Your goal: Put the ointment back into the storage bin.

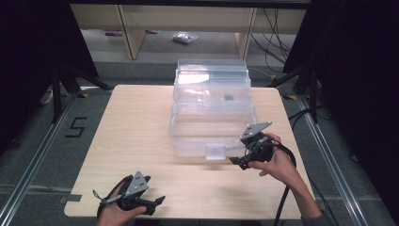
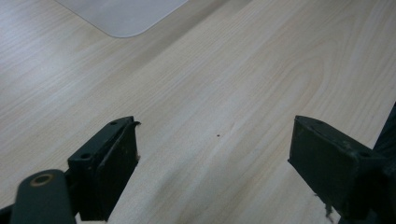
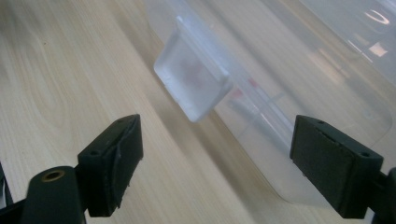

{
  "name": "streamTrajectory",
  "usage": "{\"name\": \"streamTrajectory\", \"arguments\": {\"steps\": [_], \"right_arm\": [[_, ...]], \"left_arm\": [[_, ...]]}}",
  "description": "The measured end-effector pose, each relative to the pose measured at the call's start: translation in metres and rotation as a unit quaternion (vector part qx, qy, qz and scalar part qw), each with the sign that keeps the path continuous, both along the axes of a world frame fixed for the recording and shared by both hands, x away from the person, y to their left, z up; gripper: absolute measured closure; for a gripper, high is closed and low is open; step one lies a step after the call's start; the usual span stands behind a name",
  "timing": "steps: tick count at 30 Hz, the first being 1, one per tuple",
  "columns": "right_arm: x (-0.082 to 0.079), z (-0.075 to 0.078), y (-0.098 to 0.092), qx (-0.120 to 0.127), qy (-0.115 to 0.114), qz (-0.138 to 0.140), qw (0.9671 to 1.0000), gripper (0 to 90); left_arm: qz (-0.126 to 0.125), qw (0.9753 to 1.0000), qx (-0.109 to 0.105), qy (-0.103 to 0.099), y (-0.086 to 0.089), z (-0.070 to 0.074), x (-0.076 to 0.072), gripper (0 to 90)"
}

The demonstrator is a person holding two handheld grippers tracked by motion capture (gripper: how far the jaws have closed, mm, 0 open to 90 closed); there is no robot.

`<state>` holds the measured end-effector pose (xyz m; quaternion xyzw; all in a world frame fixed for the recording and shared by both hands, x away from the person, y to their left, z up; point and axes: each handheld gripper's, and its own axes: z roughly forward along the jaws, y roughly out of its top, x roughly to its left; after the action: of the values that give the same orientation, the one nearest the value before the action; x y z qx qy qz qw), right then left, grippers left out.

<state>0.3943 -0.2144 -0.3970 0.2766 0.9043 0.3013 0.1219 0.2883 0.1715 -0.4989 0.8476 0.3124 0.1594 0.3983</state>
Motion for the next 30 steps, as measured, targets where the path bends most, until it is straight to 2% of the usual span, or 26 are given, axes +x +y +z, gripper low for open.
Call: {"name": "streamTrajectory", "arguments": {"steps": [2, 3, 4, 5, 6, 8, 11, 12, 15, 19, 20, 21, 23, 24, 25, 27, 29, 30], "right_arm": [[-0.001, -0.001, 0.0, -0.004, 0.003, 0.001, 1.0, 18.3], [-0.004, -0.003, 0.002, 0.001, -0.005, -0.003, 1.0, 18.6], [-0.003, -0.004, 0.001, -0.002, -0.018, 0.012, 0.9998, 18.8], [-0.005, -0.005, 0.002, 0.002, -0.018, 0.009, 0.9998, 18.8], [-0.006, -0.004, 0.002, -0.004, -0.012, 0.008, 0.9999, 18.7], [-0.007, -0.005, 0.002, -0.002, -0.015, 0.016, 0.9997, 18.9], [-0.013, -0.01, 0.003, 0.001, -0.017, 0.006, 0.9998, 19.0], [-0.014, -0.01, 0.002, -0.002, -0.017, 0.012, 0.9998, 19.0], [-0.018, -0.013, 0.004, 0.003, -0.017, 0.01, 0.9998, 19.3], [-0.023, -0.014, 0.006, 0.001, -0.016, 0.017, 0.9997, 19.0], [-0.024, -0.015, 0.007, 0.005, -0.023, 0.012, 0.9996, 19.0], [-0.025, -0.015, 0.007, 0.002, -0.019, 0.02, 0.9996, 19.0], [-0.028, -0.018, 0.009, 0.005, -0.02, 0.019, 0.9996, 18.9], [-0.028, -0.018, 0.008, -0.003, -0.02, 0.026, 0.9995, 19.2], [-0.03, -0.02, 0.009, 0.006, -0.021, 0.021, 0.9995, 19.6], [-0.033, -0.023, 0.008, 0.008, -0.023, 0.02, 0.9995, 19.6], [-0.035, -0.026, 0.006, 0.0, -0.023, 0.024, 0.9994, 19.8], [-0.037, -0.028, 0.005, 0.006, -0.022, 0.021, 0.9995, 19.7]], "left_arm": [[-0.003, 1.0, 0.004, -0.002, 0.0, 0.001, 0.0, 15.0], [-0.004, 1.0, -0.001, -0.003, 0.0, 0.0, 0.0, 15.0], [-0.001, 1.0, 0.001, -0.001, 0.0, 0.001, 0.0, 15.0], [0.001, 1.0, -0.001, 0.0, 0.0, 0.0, 0.0, 15.1], [0.001, 1.0, 0.0, 0.0, 0.0, 0.0, 0.0, 15.0], [0.0, 1.0, -0.001, 0.0, 0.0, 0.0, 0.0, 15.1], [-0.004, 1.0, -0.004, -0.001, 0.0, 0.001, -0.001, 15.1], [-0.004, 1.0, 0.001, -0.003, 0.0, 0.001, 0.0, 15.0], [-0.005, 1.0, 0.003, -0.005, 0.0, 0.0, 0.001, 15.0], [-0.004, 1.0, 0.0, -0.003, 0.0, 0.001, 0.0, 15.0], [-0.005, 1.0, 0.001, -0.003, 0.0, 0.001, 0.0, 15.0], [-0.005, 1.0, 0.005, -0.004, 0.0, 0.001, 0.0, 15.0], [-0.007, 1.0, 0.003, -0.004, 0.0, 0.001, 0.0, 15.0], [-0.006, 1.0, 0.001, -0.003, 0.0, 0.001, 0.0, 15.1], [-0.006, 1.0, 0.001, -0.004, 0.0, 0.001, 0.0, 15.0], [-0.006, 1.0, 0.0, -0.002, 0.0, 0.001, 0.0, 15.1], [-0.004, 1.0, 0.006, -0.002, 0.0, 0.001, 0.0, 15.1], [-0.004, 1.0, 0.002, -0.001, 0.0, 0.001, -0.001, 15.1]]}}
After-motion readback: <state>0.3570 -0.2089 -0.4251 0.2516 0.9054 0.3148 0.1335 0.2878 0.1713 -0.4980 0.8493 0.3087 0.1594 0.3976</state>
